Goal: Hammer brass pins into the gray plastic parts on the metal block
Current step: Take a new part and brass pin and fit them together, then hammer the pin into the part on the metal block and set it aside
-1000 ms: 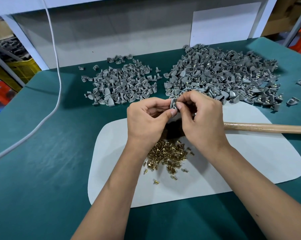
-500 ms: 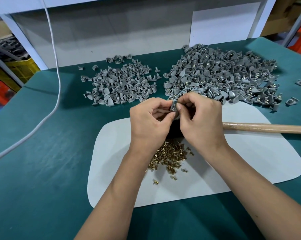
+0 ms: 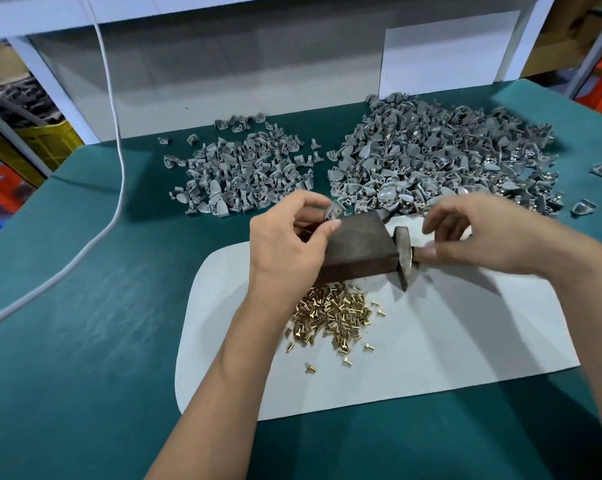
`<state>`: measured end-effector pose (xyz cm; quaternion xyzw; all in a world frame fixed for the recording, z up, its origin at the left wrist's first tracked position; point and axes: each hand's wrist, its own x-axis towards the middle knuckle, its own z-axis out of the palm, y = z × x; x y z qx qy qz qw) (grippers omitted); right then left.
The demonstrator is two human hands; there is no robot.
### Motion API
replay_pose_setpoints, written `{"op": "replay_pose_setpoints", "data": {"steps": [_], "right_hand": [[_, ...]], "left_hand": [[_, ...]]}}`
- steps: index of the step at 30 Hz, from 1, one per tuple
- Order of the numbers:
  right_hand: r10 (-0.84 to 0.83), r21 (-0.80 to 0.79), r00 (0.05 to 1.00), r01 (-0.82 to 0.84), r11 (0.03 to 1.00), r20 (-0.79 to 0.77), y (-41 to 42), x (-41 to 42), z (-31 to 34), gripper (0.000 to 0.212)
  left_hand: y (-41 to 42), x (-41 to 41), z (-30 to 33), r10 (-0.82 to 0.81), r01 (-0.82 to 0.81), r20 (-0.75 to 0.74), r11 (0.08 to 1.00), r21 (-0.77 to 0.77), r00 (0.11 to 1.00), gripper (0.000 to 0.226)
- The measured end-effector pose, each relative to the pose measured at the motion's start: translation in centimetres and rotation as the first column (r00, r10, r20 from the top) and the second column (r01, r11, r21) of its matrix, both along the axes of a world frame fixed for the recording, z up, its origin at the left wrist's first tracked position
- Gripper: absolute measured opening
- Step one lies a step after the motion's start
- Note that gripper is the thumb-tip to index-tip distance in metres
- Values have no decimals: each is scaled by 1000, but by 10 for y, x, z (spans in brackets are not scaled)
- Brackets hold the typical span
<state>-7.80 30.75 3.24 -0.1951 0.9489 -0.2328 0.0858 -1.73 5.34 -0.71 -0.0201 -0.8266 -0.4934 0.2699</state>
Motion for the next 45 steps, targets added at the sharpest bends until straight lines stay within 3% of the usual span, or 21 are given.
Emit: {"op": "replay_pose_setpoints", "data": {"steps": [3,8,13,18,22,25,35,39,41,45], "right_hand": [[74,123,997,-78,989,37,-2,1,-6,25],[98,198,994,-86,976,-51,0,-4,-9,18],[-59,-171,992,38,984,-115,3,-6,0,7],[-29,-301,969,-48,952,-246,-28,8,14,8],[94,-179,964,-141,974,-250,-58,19,19,34],[130,-71,956,-154,986,-261,-67,18,19,35],[76,-187,893,-175,967,-444,-68,12,42,23],[160,69,914,-145,987,-373,-74,12,41,25],[175,109,907,-144,984,-383,-75,13,44,26],[51,-152,844,-155,976,-534,-75,13,47,34]], "left_hand": [[-7,-2,0,-20,27,80,996,-90,997,9],[-13,-4,-2,-24,42,127,990,-136,992,17],[-16,-6,-4,-56,67,159,996,-63,986,18],[-15,-7,-7,-81,80,182,997,10,980,19],[-13,-7,-8,-97,87,215,995,58,972,16],[-13,-6,-7,-124,103,230,990,101,965,12],[-14,-8,-7,-117,89,255,989,119,960,15],[-13,-8,-6,-115,88,261,990,113,959,11],[-12,-7,-5,-112,84,266,990,113,957,10],[-13,-7,-6,-106,69,285,988,136,953,12]]}}
